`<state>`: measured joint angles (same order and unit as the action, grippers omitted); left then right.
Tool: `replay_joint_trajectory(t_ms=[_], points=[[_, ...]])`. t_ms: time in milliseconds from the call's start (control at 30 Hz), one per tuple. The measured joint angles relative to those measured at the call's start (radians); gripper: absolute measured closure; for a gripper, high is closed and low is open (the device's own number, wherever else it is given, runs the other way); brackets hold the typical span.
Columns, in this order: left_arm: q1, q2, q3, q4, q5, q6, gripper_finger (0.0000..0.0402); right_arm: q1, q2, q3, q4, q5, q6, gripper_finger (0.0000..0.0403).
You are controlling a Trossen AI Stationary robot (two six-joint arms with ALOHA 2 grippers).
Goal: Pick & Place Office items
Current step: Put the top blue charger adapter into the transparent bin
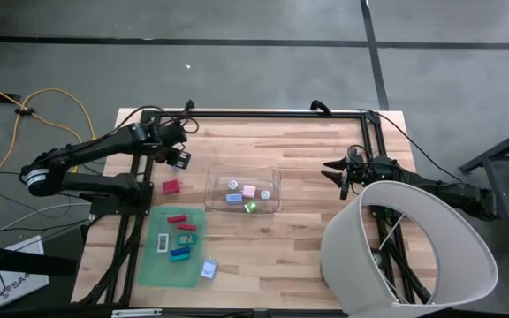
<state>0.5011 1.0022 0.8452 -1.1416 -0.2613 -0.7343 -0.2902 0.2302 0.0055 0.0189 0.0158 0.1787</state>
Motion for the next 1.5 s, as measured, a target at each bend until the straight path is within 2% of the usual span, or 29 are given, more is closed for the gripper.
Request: replay_joint_trajectory(t_ms=[467, 1500], points=[[0.087, 0.047, 0.0, 0.0, 0.11, 0.027, 0.0299, 0.0, 0.0, 0.0, 0.0, 0.0, 0.0, 0.0259], [0.111, 0.047, -0.001, 0.005, 0.111, -0.03, 0.0295, 0.0, 0.0, 0.0, 0.0, 0.0, 0.0, 0.0259]])
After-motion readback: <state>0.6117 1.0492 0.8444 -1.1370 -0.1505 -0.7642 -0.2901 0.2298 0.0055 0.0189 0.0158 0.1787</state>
